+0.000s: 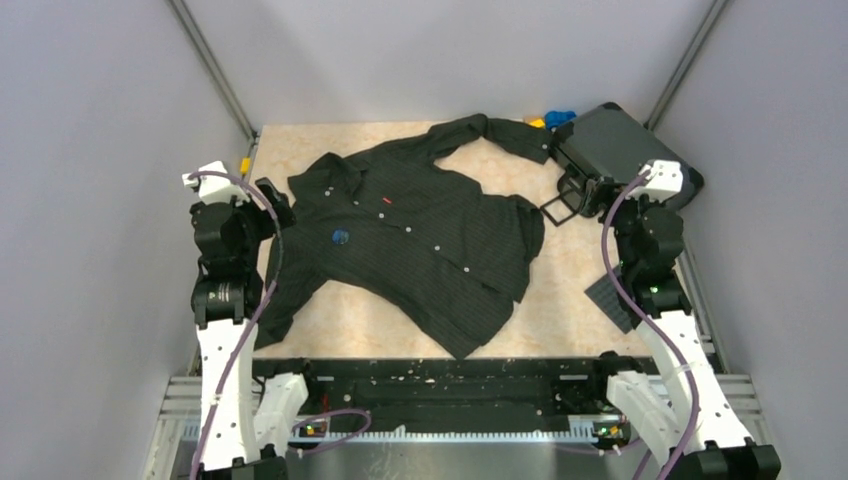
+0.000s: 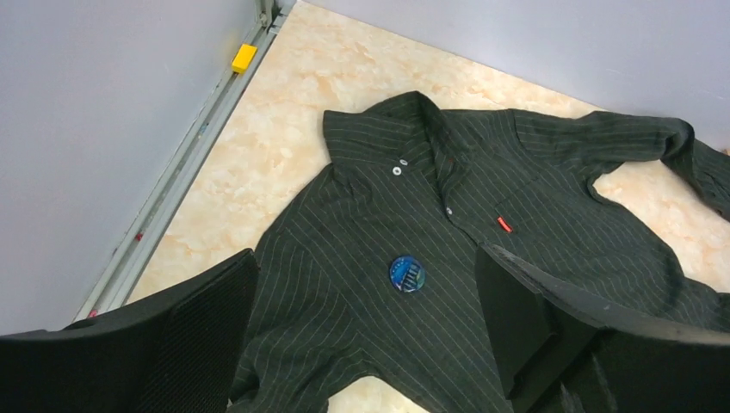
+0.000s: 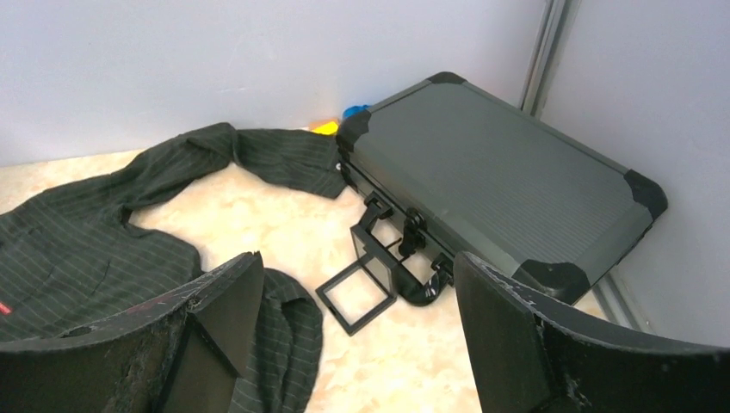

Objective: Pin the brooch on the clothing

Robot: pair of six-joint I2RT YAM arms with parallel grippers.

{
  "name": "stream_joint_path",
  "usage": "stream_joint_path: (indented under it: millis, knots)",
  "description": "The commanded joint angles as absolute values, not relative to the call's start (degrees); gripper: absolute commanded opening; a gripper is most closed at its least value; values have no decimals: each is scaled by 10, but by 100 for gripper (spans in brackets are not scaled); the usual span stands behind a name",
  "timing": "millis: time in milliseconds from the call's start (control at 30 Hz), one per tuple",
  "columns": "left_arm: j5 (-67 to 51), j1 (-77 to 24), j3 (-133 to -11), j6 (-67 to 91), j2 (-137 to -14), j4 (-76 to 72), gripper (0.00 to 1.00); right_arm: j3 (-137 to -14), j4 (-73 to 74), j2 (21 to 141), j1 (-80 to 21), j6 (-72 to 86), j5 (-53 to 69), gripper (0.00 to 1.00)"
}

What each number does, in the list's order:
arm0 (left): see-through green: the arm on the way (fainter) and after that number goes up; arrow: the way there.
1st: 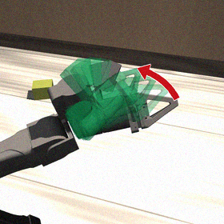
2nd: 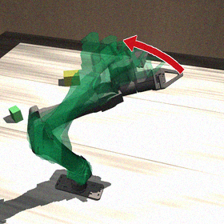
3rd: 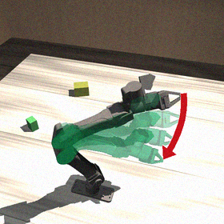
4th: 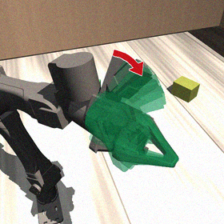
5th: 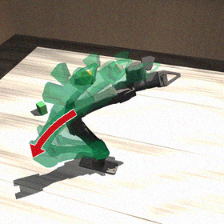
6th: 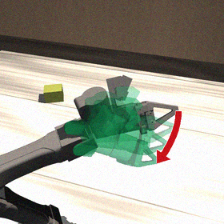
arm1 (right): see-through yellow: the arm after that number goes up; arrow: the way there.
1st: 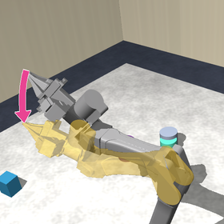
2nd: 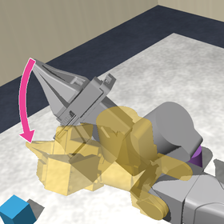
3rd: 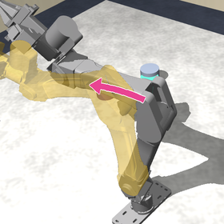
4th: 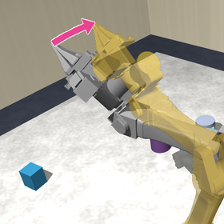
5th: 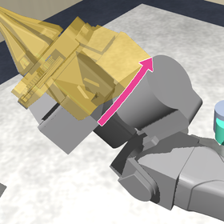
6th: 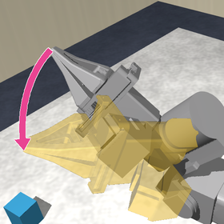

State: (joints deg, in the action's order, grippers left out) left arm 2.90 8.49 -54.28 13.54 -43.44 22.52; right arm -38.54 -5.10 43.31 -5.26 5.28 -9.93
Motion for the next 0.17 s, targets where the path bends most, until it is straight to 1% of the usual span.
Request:
stream_joint_path:
  millis: [0, 133]
  knots:
    - [30, 83, -539, 124, -424, 197, 99, -390, -100, 427, -57, 39, -98, 83]
    - [39, 83, -541, 126, -426, 200, 99, -391, -100, 428, -58, 39, -96, 83]
